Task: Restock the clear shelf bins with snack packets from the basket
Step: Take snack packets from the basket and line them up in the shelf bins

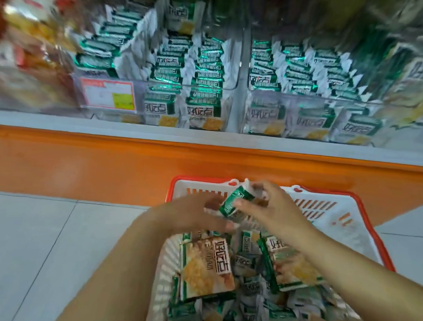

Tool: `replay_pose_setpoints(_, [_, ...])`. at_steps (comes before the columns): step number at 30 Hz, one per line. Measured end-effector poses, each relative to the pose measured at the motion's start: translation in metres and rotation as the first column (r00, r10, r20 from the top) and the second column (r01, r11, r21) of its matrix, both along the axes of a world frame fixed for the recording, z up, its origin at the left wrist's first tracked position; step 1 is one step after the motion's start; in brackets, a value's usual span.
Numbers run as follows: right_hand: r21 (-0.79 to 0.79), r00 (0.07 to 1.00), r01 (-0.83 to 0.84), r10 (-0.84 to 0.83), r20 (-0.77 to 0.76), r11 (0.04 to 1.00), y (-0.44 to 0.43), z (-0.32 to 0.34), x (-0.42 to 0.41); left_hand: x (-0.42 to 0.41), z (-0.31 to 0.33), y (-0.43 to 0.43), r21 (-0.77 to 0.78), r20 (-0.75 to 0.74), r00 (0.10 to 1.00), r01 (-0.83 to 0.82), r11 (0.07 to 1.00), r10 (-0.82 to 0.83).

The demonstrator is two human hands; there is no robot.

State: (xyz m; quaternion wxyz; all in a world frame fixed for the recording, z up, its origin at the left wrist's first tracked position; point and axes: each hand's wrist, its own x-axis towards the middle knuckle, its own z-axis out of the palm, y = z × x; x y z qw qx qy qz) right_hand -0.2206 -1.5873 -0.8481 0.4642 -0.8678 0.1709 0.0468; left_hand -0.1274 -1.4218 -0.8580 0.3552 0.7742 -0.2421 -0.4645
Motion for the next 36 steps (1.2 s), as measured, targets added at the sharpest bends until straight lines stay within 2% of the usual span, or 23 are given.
replay_pose_setpoints(3, [0.072, 0.995, 0.037, -0.043, 0.089, 0.997, 0.015, 0.045, 0.003, 0.009, 0.058, 0.013, -0.109, 0.159, 0.987, 0.024, 0.994, -0.006])
replay_pose_setpoints(6, [0.056, 0.985, 0.021, -0.030, 0.172, 0.998, 0.031, 0.083, 0.006, 0.019, 0.107, 0.030, -0.171, 0.293, 0.955, 0.003, 0.985, 0.048])
replay_pose_setpoints(10, [-0.171, 0.950, -0.019, 0.071, 0.305, 0.985, 0.047, 0.132, 0.011, 0.032, 0.167, 0.057, -0.045, 0.493, 0.870, 0.023, 0.999, 0.002])
replay_pose_setpoints(13, [-0.368, 0.897, -0.028, 0.185, 0.400, 0.929, 0.064, 0.162, 0.021, 0.039, 0.205, 0.073, -0.014, 0.592, 0.806, 0.025, 1.000, -0.012])
replay_pose_setpoints(16, [-0.504, 0.863, -0.021, 0.270, 0.427, 0.863, 0.079, 0.175, 0.041, 0.051, 0.218, 0.081, -0.006, 0.676, 0.737, 0.026, 1.000, -0.015])
replay_pose_setpoints(18, [-0.514, 0.852, -0.011, 0.277, 0.444, 0.857, 0.086, 0.177, 0.059, 0.061, 0.215, 0.087, -0.090, 0.684, 0.726, -0.009, 0.996, 0.068])
replay_pose_setpoints(20, [-0.455, 0.843, 0.024, 0.227, 0.488, 0.890, 0.089, 0.177, 0.081, 0.076, 0.205, 0.090, -0.303, 0.622, 0.731, -0.105, 0.947, 0.280])
replay_pose_setpoints(21, [-0.417, 0.835, 0.056, 0.187, 0.517, 0.907, 0.088, 0.176, 0.093, 0.085, 0.199, 0.090, -0.417, 0.577, 0.709, -0.171, 0.893, 0.406])
replay_pose_setpoints(24, [-0.381, 0.836, 0.185, 0.059, 0.546, 0.906, 0.082, 0.171, 0.139, 0.107, 0.183, 0.090, -0.586, 0.552, 0.503, -0.333, 0.739, 0.665])
replay_pose_setpoints(28, [-0.410, 0.877, 0.284, -0.063, 0.476, 0.867, 0.069, 0.155, 0.209, 0.132, 0.156, 0.092, -0.657, 0.562, 0.277, -0.423, 0.624, 0.780])
replay_pose_setpoints(32, [-0.511, 0.902, 0.310, -0.079, 0.424, 0.802, 0.057, 0.143, 0.272, 0.145, 0.127, 0.086, -0.699, 0.548, 0.178, -0.439, 0.565, 0.817])
replay_pose_setpoints(36, [-0.549, 0.936, 0.260, -0.068, 0.346, 0.794, 0.050, 0.136, 0.316, 0.147, 0.106, 0.076, -0.765, 0.553, 0.040, -0.370, 0.527, 0.832])
